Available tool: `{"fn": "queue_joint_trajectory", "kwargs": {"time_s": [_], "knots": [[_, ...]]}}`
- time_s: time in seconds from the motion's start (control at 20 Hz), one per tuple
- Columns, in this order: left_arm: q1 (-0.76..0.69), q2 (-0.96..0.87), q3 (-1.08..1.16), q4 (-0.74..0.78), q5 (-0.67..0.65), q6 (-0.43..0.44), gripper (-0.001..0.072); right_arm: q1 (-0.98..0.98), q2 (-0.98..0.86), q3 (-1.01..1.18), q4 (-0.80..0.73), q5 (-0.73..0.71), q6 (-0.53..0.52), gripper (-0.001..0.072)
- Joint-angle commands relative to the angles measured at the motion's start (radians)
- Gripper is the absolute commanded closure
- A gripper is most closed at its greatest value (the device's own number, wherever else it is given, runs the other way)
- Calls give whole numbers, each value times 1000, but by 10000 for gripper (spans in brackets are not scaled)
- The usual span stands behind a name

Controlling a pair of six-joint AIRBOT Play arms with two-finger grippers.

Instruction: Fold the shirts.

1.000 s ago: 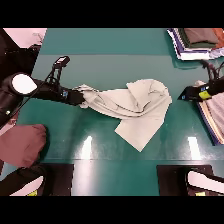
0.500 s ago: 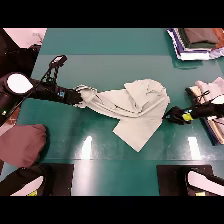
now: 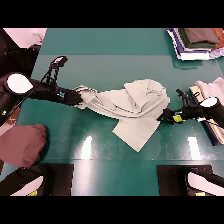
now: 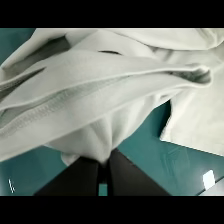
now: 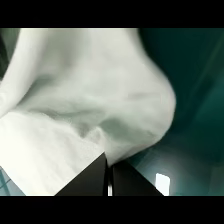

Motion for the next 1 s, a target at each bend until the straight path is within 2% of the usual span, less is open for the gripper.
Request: {"fn": "queue_joint_trajectory", "kwargs": {"time_s": [0.0,0.2,0.55,0.75,0.95], "knots": [[1,2,10,-6,2,-8,676,7,2,13,3,0,-1,697],[1,2,252,-4,2,-9,676,3,129,228,8,51,1,697],[1,2,886,88,10,-6,675,-119,344,892,2,-61,17,697],[1,2,1051,83,26,-38,676,-217,379,1114,2,-57,17,697],[1,47,1061,66,82,-66,676,-305,425,1210,2,-14,17,697]]}}
